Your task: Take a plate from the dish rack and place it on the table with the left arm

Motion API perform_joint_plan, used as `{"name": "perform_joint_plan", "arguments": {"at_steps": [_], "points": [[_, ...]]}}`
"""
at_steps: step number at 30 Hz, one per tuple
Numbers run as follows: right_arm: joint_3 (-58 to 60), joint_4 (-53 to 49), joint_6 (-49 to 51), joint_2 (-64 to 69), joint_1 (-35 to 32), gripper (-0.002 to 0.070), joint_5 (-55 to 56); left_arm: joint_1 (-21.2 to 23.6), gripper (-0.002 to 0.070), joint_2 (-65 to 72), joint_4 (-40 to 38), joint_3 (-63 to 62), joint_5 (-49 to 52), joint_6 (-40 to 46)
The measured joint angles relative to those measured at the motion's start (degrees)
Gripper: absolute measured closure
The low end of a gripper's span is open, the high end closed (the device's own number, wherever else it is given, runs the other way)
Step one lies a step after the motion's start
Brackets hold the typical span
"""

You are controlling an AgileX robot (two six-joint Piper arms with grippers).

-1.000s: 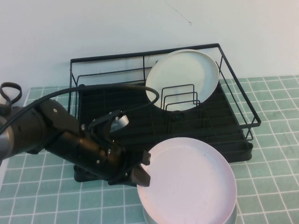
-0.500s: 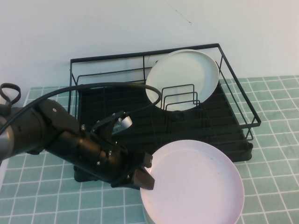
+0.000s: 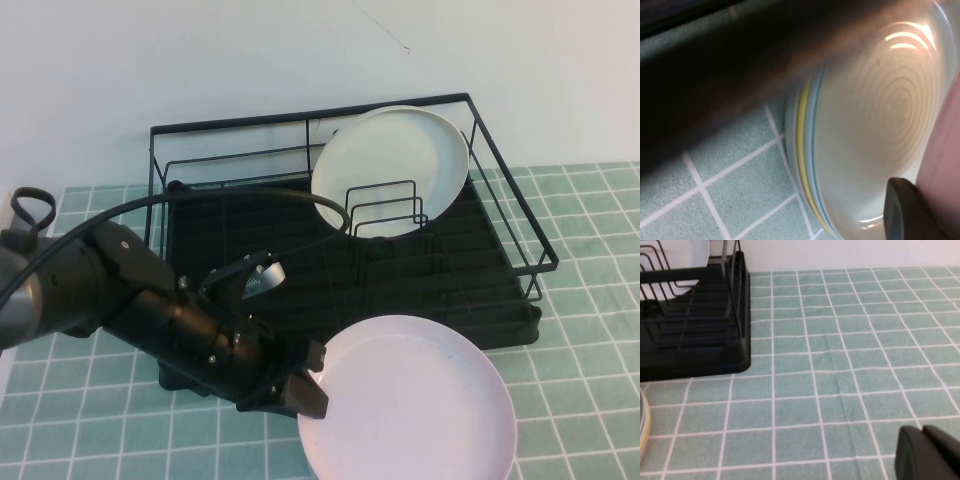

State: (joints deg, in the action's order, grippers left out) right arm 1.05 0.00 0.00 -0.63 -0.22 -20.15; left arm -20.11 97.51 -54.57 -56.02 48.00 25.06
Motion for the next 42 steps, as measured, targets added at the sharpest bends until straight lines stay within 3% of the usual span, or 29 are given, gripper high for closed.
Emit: {"name": "perform_joint_plan", "arguments": {"at_steps": [5,13,21,28,33,39,42], "points": [[0.0,0.0,0.0,0.0,0.0,0.0678,0.0,0.0,0.0593,0.0,0.1,0.0,0.0,0.0],[0.0,0.0,0.0,0.0,0.0,0.0678,0.0,0.0,0.0369,0.0,-0.4,0.0,0.0,0.0],[0.0,0.0,0.0,0.0,0.0,0.0678,0.0,0.0,0.0339,-4.5,-4.7,0.1,-0.4,3.4],[0.0,0.0,0.0,0.0,0.0,0.0678,0.0,0.0,0.0339,-16.6,-2.0,0.1,-3.4,4.1],[0.0,0.0,0.0,0.0,0.0,0.0678,0.0,0.0,0.0394,-27.5,4.1,0.1,-4.6,2.8],[0.0,0.0,0.0,0.0,0.0,0.0678,0.0,0.0,0.0607,-40.7,12.8,0.1,-2.7,2.6],[0.0,0.0,0.0,0.0,0.0,0.0678,0.0,0.0,0.0655,-46.7,17.6,0.1,-2.0,2.5]]}}
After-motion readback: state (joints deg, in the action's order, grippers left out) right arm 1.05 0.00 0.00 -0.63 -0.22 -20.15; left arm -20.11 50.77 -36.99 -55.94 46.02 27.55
